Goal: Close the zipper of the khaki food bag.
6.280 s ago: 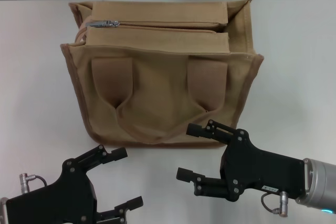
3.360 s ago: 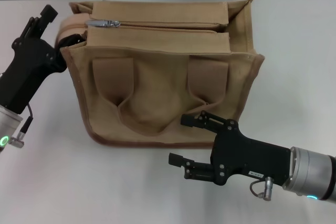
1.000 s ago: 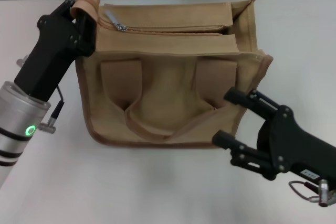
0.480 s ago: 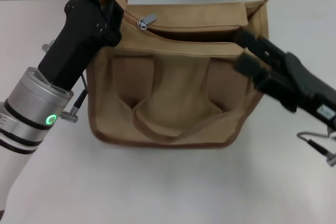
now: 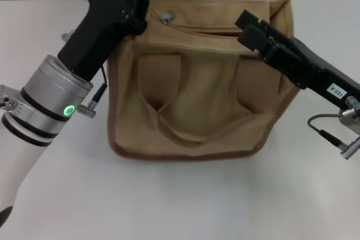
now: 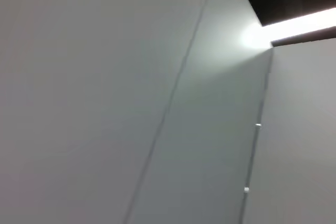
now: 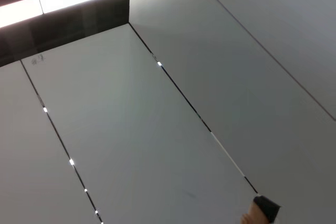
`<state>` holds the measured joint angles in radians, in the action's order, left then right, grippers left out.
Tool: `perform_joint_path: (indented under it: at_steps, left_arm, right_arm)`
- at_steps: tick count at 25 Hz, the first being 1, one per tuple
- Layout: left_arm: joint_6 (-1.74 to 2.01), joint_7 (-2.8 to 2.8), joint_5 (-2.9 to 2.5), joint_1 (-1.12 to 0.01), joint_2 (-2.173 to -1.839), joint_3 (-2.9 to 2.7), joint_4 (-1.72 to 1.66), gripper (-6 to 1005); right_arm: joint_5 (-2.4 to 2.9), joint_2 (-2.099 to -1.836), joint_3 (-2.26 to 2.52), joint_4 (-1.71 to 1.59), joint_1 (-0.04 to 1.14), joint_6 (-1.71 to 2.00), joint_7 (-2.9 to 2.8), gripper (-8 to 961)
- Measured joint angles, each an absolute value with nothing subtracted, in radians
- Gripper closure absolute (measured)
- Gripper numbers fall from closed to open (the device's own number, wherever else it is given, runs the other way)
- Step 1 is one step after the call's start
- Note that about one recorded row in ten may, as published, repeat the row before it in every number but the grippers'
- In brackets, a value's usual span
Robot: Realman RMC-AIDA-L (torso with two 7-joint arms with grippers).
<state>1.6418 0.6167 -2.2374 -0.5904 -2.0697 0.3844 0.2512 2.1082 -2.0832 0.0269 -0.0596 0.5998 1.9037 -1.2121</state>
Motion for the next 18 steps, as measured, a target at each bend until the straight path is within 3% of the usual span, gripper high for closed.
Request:
perform_joint_path:
  at_steps: [18]
  left_arm:
    - [1.662, 0.617, -2.303, -0.639, -2.075, 0.408, 0.298, 948]
  right_arm:
    - [2.041, -2.086, 0.035, -0.001, 0.682, 1.739, -1.373, 143]
